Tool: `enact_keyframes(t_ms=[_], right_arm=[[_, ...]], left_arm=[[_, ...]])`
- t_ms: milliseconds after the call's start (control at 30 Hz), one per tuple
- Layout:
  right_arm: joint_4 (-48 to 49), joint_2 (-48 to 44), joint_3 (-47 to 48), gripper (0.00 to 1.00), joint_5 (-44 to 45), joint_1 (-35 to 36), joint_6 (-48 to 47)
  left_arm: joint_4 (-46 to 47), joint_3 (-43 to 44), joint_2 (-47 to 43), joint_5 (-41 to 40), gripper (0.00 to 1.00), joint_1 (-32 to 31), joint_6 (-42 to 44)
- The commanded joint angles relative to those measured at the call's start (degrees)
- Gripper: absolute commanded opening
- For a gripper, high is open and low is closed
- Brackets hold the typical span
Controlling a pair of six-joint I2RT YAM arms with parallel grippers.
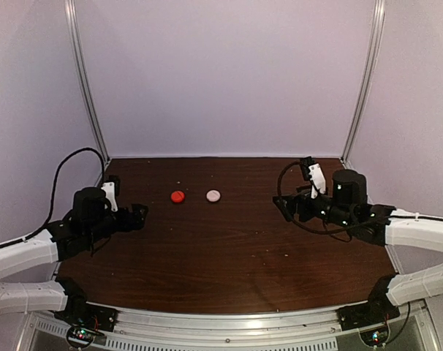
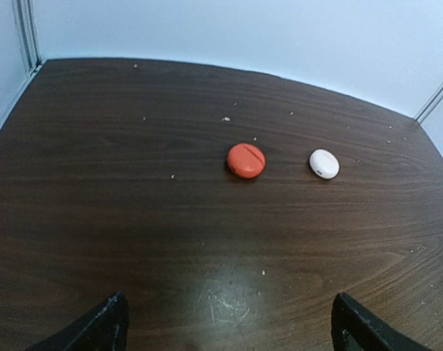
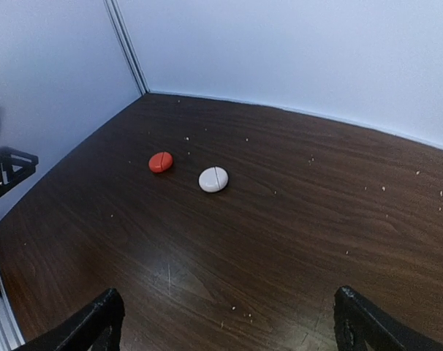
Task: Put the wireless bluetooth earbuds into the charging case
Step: Reset both arms
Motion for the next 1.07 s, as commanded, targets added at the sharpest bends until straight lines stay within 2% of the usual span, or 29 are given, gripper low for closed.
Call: enact_keyframes(t_ms=[0,400,733,1033], right_arm=[[5.30,2.86,-4.16,1.00,-2.98,-0.83,7.03],[14.46,5.77,-12.87,1.00,0.11,-1.22,13.42],[15.61,5.93,-14.77,1.00,1.52,-1.53,13.92],[16.02,5.52,-14.89,1.00,1.95,-1.65,13.76]], left_arm=[[4.03,-4.94,-2.82,-2.98,0.98,0.37,-6.80],[7.23,-6.65,3.88,-3.48,0.98,0.37,-7.97],[8.64,-5.22,8.90,-3.00,0.98,0.37,-7.70],[10.35,-5.47,8.89,-1.87,0.98,0.37,-6.64]])
